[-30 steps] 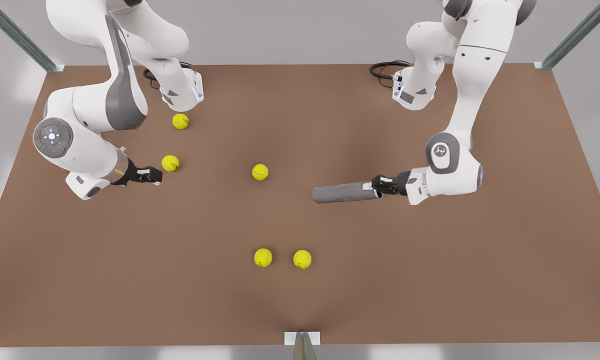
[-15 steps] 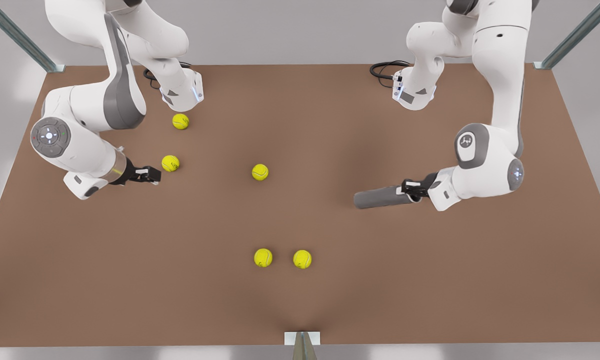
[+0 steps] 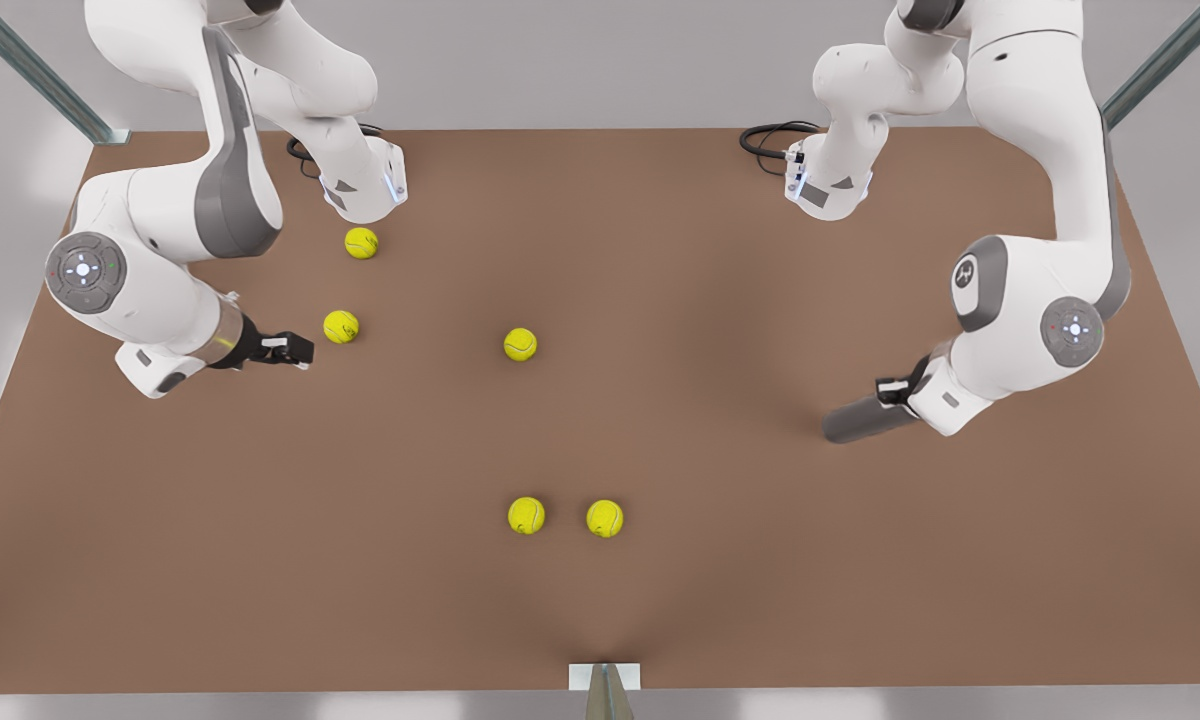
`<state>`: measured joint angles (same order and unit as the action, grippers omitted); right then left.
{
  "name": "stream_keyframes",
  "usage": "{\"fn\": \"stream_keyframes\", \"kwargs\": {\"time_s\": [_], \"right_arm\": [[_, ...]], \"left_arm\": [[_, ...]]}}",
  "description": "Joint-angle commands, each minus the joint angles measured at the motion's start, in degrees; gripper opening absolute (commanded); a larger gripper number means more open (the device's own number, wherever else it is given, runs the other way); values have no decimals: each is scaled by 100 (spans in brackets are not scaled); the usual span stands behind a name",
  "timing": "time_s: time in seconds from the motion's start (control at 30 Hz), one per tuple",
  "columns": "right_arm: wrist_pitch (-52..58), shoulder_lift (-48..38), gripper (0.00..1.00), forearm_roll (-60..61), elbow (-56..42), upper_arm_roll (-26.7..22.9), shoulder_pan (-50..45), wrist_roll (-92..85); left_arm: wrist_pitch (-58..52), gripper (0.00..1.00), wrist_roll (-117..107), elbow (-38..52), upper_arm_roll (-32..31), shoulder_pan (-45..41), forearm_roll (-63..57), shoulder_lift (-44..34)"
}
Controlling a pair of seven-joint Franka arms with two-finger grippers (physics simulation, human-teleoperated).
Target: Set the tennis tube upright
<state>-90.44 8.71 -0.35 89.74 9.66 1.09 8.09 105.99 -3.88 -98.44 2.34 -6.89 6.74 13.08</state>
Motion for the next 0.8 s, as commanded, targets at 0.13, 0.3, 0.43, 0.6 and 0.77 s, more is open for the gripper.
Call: {"fn": "stream_keyframes", "kwargs": {"time_s": [0.13, 0.3, 0.43, 0.6, 0.77], "right_arm": [[0, 0, 100, 0, 0, 0, -4, 0], [0, 0, 100, 0, -9, 0, -4, 0], [0, 0, 100, 0, -9, 0, -4, 0], [0, 0, 100, 0, 0, 0, -4, 0], [0, 8, 100, 0, -9, 0, -13, 0]], "left_arm": [[326, 21, -359, -9, 21, -14, -437, 151], [493, 21, -394, -9, 20, -5, -428, 371], [572, 21, -394, -9, 12, -5, -437, 503], [572, 100, -394, -9, 20, -5, -446, 529], [572, 100, -403, -9, 12, -5, -525, 529]]}}
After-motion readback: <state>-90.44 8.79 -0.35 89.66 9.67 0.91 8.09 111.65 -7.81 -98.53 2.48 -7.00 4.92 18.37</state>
